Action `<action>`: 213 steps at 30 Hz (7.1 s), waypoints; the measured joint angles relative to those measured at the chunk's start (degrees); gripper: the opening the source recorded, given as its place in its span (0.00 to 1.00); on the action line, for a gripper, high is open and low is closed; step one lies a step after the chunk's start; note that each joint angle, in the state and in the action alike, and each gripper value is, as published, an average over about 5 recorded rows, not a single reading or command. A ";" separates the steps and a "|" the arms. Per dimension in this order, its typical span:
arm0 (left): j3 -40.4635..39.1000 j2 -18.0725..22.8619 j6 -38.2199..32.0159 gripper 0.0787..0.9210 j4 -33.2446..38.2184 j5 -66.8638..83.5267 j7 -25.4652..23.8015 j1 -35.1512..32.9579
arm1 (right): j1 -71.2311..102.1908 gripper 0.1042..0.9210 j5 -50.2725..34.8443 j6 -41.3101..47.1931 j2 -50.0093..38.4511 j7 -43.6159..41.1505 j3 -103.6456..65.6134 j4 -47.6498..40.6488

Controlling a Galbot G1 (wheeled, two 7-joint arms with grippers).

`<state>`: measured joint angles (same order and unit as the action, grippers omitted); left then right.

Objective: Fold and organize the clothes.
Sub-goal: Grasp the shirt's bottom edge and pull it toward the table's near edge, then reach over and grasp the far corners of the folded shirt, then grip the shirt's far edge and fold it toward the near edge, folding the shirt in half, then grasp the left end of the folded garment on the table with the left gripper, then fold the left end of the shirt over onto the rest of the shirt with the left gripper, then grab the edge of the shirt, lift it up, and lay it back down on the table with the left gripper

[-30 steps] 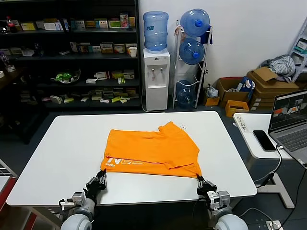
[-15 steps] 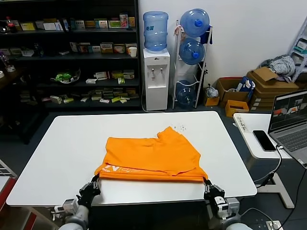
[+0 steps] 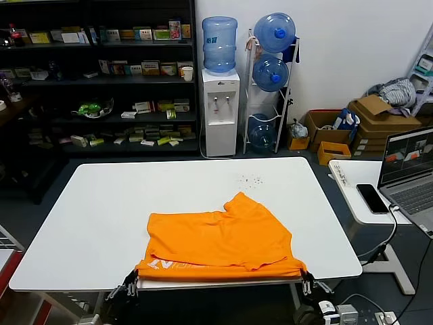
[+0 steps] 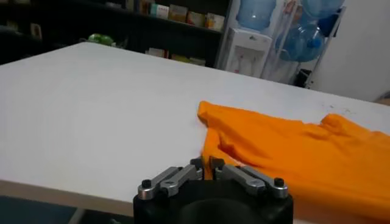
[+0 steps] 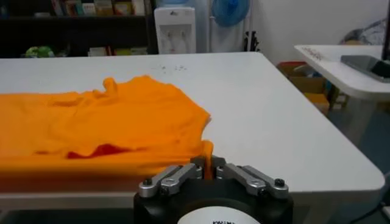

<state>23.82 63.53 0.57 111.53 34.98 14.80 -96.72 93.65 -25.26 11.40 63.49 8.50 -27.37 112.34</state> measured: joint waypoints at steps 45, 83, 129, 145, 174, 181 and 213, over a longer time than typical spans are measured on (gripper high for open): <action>-15.69 -0.89 11.14 0.54 -33.84 7.52 -1.76 44.89 | -60.89 0.51 -3.01 9.01 15.23 -5.76 25.65 -56.11; -12.96 -2.74 3.69 0.02 -28.13 4.84 -3.74 39.63 | -50.77 0.02 -8.88 0.96 8.82 -0.81 25.03 -40.06; -4.61 1.92 0.93 0.78 -12.42 -6.34 -3.89 12.34 | -2.91 0.84 -7.30 4.42 -2.05 2.90 0.10 6.39; -4.68 3.84 -0.90 0.25 -12.65 -6.11 -3.13 11.54 | -1.78 0.88 -7.21 3.60 -0.54 3.50 -2.22 6.87; 15.54 -13.28 -5.99 0.06 -22.32 -8.57 -6.88 10.97 | -8.66 0.88 -6.75 2.65 3.40 5.46 1.49 1.00; 9.48 -10.86 -0.66 0.06 -11.65 -1.42 -3.84 10.66 | -8.56 0.88 -6.69 2.83 4.00 5.85 1.32 0.64; -3.48 -1.31 9.40 0.61 -0.52 9.83 -0.08 15.42 | -9.60 0.88 -7.08 2.85 5.67 6.07 1.20 -0.84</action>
<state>20.35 62.22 9.97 111.01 44.81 14.72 -81.30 84.05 -32.35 14.25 69.16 14.56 -26.17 111.51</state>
